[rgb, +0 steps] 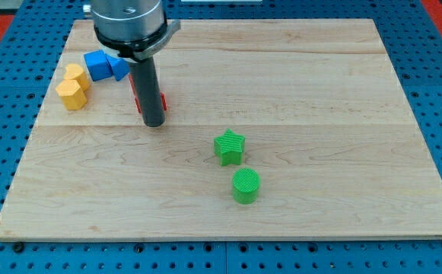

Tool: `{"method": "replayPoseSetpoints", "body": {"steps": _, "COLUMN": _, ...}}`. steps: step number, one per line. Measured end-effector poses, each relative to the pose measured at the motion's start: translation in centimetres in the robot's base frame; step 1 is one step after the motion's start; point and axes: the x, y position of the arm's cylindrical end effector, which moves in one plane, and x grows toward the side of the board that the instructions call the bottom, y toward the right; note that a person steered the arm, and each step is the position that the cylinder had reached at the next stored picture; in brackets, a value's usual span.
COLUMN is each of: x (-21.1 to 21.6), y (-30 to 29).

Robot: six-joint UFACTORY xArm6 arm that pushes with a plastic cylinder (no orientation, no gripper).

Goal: Place your arm vertically above the green star

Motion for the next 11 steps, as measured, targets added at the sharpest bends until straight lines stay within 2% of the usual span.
{"method": "replayPoseSetpoints", "body": {"steps": 1, "x": 0.2, "y": 0.1}}
{"method": "replayPoseSetpoints", "body": {"steps": 3, "x": -0.6, "y": 7.0}}
{"method": "replayPoseSetpoints", "body": {"steps": 8, "x": -2.1, "y": 3.7}}
{"method": "replayPoseSetpoints", "body": {"steps": 9, "x": -2.1, "y": 6.0}}
{"method": "replayPoseSetpoints", "body": {"steps": 10, "x": -1.4, "y": 14.5}}
{"method": "replayPoseSetpoints", "body": {"steps": 11, "x": 2.2, "y": 19.9}}
